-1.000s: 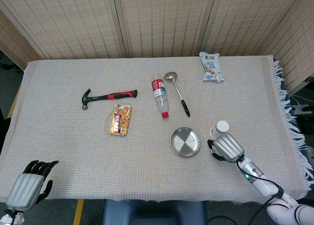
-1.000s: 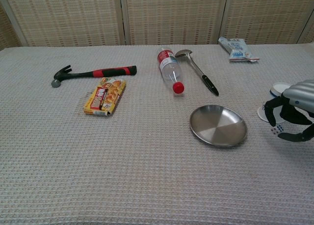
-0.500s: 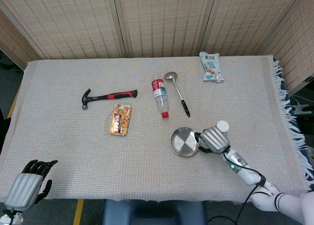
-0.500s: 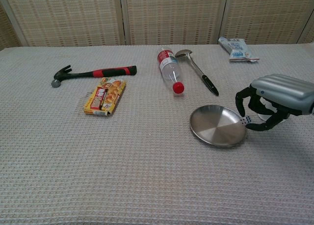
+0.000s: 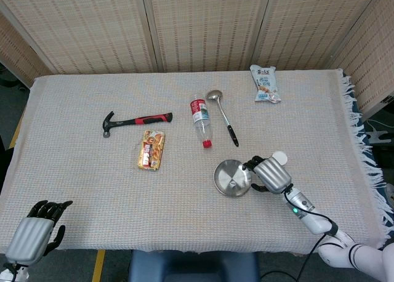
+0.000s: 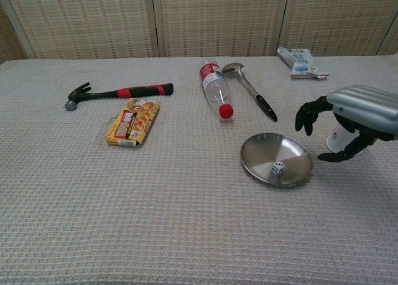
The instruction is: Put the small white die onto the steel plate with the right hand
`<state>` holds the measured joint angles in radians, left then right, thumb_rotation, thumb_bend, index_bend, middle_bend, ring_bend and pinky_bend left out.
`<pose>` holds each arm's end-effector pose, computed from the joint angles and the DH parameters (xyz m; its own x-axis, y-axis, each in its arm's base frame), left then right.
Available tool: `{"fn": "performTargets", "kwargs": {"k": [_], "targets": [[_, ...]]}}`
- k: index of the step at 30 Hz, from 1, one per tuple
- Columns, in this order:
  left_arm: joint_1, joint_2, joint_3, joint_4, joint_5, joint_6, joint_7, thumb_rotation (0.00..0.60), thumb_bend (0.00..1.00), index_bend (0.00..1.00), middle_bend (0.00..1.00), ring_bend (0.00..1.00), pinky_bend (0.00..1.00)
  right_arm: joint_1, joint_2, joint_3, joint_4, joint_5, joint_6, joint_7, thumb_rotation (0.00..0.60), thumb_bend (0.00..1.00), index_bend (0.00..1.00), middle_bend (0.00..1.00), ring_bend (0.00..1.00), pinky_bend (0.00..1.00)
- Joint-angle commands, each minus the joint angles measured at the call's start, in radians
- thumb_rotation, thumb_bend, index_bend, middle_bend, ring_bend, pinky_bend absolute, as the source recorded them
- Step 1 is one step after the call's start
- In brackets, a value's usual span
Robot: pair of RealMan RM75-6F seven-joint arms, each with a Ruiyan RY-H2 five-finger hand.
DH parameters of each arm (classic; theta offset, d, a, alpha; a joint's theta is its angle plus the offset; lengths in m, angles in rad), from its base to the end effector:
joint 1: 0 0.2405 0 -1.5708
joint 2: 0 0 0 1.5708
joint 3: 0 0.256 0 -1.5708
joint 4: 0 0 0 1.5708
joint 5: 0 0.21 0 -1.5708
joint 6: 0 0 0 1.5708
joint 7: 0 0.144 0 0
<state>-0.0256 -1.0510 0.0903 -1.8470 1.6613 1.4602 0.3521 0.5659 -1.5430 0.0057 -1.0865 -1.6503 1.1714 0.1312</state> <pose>-0.2668 0.1295 0.1349 0.5661 0.1469 0.8111 0.8233 -0.1502 -0.5474 -0.2466 -0.3149 0.0113 0.5134 -0.1357 0.8473 -0.7661 -0.5174 0.3813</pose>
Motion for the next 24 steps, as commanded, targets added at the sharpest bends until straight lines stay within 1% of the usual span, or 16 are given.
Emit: {"fn": "performTargets", "kwargs": {"k": [1,3,6,9,11,15,19,24], "targets": [[0.000,0.000,0.000,0.000,-0.001,-0.002,0.000,0.600,0.52,0.19,0.28,0.22,0.19,-0.029,-0.031,0.050,0.039,0.039,0.076,-0.075,0.600,0.09,0.36,0.41,0.29,0.61],[-0.001,0.000,0.001,0.000,-0.001,-0.003,0.001,0.600,0.52,0.19,0.28,0.22,0.19,-0.028,-0.024,0.066,0.034,0.057,0.075,-0.076,0.600,0.09,0.35,0.37,0.23,0.52],[-0.001,-0.001,0.001,0.000,0.000,-0.004,0.004,0.600,0.52,0.19,0.28,0.22,0.19,-0.025,-0.006,0.079,0.022,0.075,0.067,-0.088,0.600,0.09,0.33,0.33,0.16,0.42],[0.000,-0.001,0.000,-0.001,-0.001,-0.002,0.005,0.600,0.52,0.19,0.28,0.22,0.19,-0.028,0.014,0.080,0.017,0.094,0.047,-0.125,0.600,0.09,0.31,0.29,0.12,0.33],[0.000,-0.001,-0.001,-0.001,-0.002,-0.001,0.004,0.600,0.52,0.19,0.28,0.22,0.19,-0.030,0.027,0.078,0.012,0.110,0.025,-0.141,0.600,0.09,0.29,0.26,0.09,0.30],[-0.001,-0.002,-0.001,0.000,-0.004,-0.004,0.003,0.600,0.52,0.19,0.28,0.22,0.19,-0.030,0.035,0.071,0.027,0.131,-0.017,-0.111,0.600,0.09,0.27,0.24,0.09,0.29],[-0.002,-0.002,-0.001,0.000,-0.007,-0.008,0.004,0.600,0.52,0.19,0.28,0.22,0.19,-0.024,0.016,0.060,0.086,0.132,-0.048,-0.037,0.600,0.09,0.27,0.25,0.09,0.29],[-0.003,-0.004,-0.001,0.003,-0.012,-0.013,0.005,0.600,0.52,0.19,0.28,0.22,0.19,-0.017,-0.019,0.049,0.167,0.131,-0.075,0.034,0.600,0.12,0.27,0.25,0.09,0.29]]}}
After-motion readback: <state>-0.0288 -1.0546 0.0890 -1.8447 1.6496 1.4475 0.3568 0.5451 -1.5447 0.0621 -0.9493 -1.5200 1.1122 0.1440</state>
